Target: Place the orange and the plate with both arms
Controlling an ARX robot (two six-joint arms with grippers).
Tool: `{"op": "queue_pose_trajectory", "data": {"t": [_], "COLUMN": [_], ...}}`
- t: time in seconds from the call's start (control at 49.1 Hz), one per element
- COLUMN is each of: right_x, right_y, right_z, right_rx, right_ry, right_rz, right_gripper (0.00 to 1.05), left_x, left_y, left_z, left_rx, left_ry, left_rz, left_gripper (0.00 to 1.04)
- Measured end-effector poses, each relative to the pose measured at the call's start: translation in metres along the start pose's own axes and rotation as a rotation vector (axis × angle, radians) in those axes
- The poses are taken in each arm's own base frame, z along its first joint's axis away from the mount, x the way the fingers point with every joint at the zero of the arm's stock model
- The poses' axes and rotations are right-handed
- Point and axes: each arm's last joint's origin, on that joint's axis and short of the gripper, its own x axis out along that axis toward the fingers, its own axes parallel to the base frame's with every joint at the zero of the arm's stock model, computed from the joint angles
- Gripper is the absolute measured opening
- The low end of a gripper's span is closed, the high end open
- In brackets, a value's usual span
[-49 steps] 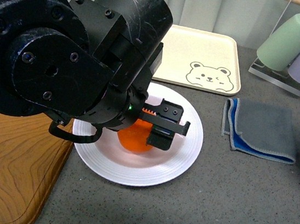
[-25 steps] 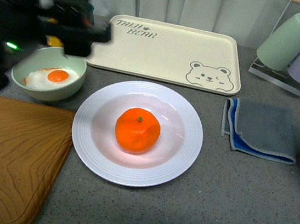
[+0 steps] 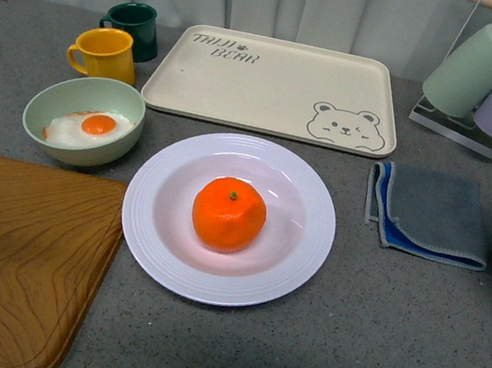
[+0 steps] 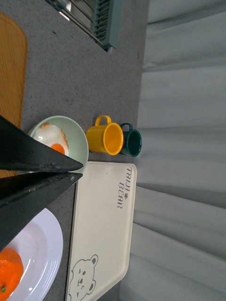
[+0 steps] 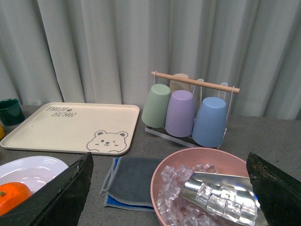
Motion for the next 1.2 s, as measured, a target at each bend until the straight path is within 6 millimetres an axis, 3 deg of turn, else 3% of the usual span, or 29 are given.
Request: {"op": "queue_pose_trajectory", "data": {"t": [0.53,1.202], "right_x": [0.000,0.000], "right_y": [0.000,0.000], "right_z": [0.000,0.000], "right_rx": [0.000,0.000], "right_ry": [0.000,0.000], "right_rz": [0.000,0.000], "right_gripper": [0.95,0.95], "left_x": [-0.044,-0.073], "left_y": [0.030,0.031], "left_z": [0.002,0.011], "left_rx": [-0.001,-0.001], "left_ry": [-0.004,-0.036], "left_rz": [0.009,0.006], "left_gripper": [0.04,0.04]}}
